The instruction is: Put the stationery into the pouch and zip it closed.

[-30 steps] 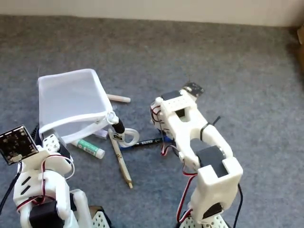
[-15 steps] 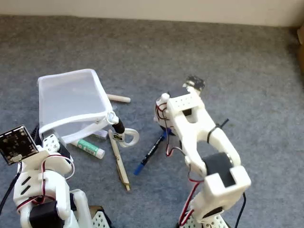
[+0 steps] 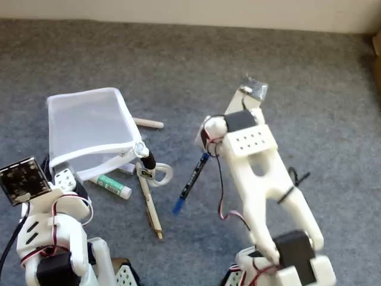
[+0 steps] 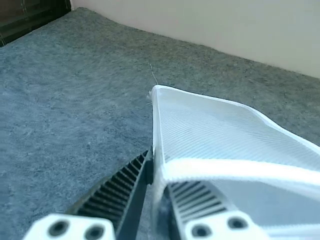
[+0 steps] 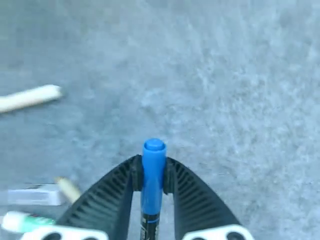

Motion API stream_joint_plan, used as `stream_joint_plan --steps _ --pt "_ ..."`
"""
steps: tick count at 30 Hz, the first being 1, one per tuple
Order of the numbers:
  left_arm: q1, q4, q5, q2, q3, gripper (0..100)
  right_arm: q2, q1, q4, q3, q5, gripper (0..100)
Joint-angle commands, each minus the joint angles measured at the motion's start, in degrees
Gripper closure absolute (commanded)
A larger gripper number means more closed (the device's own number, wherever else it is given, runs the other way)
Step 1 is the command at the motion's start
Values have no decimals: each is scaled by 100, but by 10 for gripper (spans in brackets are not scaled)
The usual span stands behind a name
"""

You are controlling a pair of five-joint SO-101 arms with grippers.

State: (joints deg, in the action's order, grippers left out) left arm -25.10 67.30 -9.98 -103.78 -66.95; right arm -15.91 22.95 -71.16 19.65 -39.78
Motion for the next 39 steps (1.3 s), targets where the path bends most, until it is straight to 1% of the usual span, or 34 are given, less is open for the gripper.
stream_joint_plan --steps 1,7,9,13,17,22,24,26,31,35,39 --pt "418 -149 387 -57 145 972 -971 -48 4 119 97 995" --pt "479 -105 492 110 822 970 -2185 -48 4 207 105 995" --pt "479 -105 492 567 1174 970 -2545 -48 13 180 185 995" --pt "488 -79 554 2088 2088 970 -3081 -48 479 207 923 995" --pt "488 466 554 3433 3327 972 -3442 -48 936 207 1222 995" --pt "488 1442 554 4752 4901 972 -3723 -31 1640 207 1231 995" --pt "488 1758 554 5165 5358 972 -3802 136 1868 207 1240 995" --pt "488 2022 545 5552 5745 972 -3873 356 2062 207 1459 995" --pt "488 2426 536 6246 6334 972 -3908 910 2695 207 2207 995" --pt "470 2593 343 6598 6536 972 -3899 1068 3310 207 2637 995" --pt "462 2593 290 6774 6651 972 -3890 1270 4004 171 3077 995"
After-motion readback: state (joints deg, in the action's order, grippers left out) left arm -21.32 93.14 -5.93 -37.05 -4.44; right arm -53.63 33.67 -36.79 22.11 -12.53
